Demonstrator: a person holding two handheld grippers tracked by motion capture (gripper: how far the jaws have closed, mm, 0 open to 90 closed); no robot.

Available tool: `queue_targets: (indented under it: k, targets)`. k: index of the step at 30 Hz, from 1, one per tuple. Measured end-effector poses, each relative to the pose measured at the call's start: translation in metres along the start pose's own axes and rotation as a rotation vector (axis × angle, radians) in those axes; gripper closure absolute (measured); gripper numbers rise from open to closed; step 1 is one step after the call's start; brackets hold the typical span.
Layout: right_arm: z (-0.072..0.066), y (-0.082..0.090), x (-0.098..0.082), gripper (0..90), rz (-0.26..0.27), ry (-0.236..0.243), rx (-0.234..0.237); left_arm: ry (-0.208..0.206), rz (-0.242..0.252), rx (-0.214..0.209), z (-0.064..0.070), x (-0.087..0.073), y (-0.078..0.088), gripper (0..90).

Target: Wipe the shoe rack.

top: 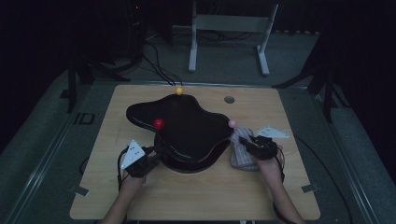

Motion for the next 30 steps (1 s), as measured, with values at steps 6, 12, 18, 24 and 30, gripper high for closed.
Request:
queue_targets:
  k: [6,12,18,24,30]
  targets:
    - [-0.001,0.036,0.024,71.3,0.116,-0.031,0.032,-0.011,-0.004,-0.002,0.0,0.0,0.0,75.3]
    - [-0.019,0.033,0.034,71.3,0.139,-0.003,0.079,-0.012,-0.006,-0.02,-0.002,0.0,-0.001,75.4]
    - [-0.02,0.009,0.023,71.4,0.085,0.001,0.081,-0.011,-0.009,-0.039,-0.004,0.0,-0.002,75.5]
    - [-0.018,0.002,0.01,71.5,0.04,-0.009,0.075,-0.007,-0.01,-0.047,-0.004,0.001,-0.003,75.5]
    - [-0.031,0.023,0.031,71.4,0.119,0.003,0.105,-0.006,-0.012,-0.053,-0.004,0.001,-0.004,75.4]
Point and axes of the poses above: each handheld gripper's, and its own axes: y roughly backward along the jaws, x roughly out of its top, z roughly to its right, the point moved 9 cm from there along -y, roughly forward along the jaws, and after that the axes turned 3 degrees about -y, right-handed, at the moved point
